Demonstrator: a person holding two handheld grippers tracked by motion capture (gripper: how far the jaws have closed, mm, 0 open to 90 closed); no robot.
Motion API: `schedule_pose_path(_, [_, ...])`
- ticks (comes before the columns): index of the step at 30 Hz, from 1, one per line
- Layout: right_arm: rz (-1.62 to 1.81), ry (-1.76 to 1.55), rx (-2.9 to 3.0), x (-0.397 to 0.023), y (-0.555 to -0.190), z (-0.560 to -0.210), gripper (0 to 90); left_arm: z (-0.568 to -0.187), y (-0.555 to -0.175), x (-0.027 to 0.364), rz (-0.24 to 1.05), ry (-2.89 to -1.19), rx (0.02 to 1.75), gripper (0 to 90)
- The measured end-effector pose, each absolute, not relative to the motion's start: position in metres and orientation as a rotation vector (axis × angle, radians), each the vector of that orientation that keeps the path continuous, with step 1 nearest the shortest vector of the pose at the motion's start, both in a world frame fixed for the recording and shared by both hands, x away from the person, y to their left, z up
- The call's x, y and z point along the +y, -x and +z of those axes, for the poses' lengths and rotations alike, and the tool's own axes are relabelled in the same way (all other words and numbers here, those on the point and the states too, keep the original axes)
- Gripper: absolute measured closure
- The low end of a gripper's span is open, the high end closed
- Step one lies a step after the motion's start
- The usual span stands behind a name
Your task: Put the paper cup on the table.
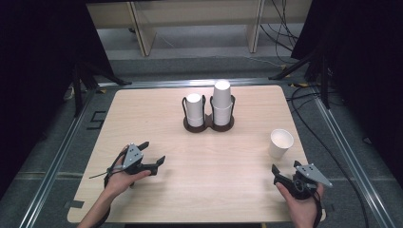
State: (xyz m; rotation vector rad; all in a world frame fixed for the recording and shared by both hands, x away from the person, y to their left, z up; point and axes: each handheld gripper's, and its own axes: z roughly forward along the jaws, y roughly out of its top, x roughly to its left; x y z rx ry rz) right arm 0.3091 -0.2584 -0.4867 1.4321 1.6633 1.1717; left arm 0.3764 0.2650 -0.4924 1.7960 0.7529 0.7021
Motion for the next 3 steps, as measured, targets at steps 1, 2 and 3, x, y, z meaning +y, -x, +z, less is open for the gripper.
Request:
schedule_pose_path(1, [1.162, -1.45, 1.661, -0.2589, -0.3076, -0.4858, 15.4, -0.4926, -0.3767, 0.2644, 0.704, -1.798, 0.747, 13.3])
schedule_pose_path(2, [1.184, -1.461, 1.665, -0.2586, -0.307, -0.4852, 15.4, -0.4928, -0.3766, 0.2637, 0.7, -1.799, 0.747, 13.3])
schedule_pose_path(3, [1.177, -1.449, 1.647, -0.2594, -0.3073, -0.4861, 15.4, -0.4921, -0.3756, 0.2637, 0.701, -1.815, 0.754, 13.3])
